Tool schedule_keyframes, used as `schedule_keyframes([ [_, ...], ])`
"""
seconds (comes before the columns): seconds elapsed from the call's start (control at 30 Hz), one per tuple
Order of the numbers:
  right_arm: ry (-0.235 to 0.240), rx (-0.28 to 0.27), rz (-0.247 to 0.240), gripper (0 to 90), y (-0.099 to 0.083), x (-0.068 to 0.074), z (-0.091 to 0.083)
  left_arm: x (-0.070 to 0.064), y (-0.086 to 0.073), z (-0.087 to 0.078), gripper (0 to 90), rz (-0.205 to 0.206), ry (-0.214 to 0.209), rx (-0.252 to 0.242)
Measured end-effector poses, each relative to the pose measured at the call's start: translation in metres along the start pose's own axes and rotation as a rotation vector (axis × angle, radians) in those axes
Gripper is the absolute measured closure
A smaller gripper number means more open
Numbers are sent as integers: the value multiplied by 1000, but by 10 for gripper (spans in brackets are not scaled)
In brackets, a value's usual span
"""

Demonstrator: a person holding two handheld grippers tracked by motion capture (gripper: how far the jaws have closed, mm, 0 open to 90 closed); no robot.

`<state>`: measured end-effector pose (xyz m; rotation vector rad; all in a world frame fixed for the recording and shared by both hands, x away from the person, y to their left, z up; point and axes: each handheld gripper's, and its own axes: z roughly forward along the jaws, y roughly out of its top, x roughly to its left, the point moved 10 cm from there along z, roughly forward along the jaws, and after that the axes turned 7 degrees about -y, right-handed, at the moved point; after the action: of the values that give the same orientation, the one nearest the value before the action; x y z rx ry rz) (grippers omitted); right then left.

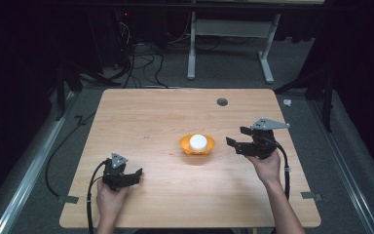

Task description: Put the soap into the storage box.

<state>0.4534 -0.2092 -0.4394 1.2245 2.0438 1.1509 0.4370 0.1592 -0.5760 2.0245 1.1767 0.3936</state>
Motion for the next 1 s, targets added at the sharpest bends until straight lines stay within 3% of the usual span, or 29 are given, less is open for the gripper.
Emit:
schedule_keyframes([
  [0.47, -16, -7, 9, 280, -11, -2, -15, 0, 0, 0, 194, 0, 0, 0],
  [1.0, -29, -8, 59, 284, -31, -10, -24, 0, 0, 0, 194, 0, 1, -1],
])
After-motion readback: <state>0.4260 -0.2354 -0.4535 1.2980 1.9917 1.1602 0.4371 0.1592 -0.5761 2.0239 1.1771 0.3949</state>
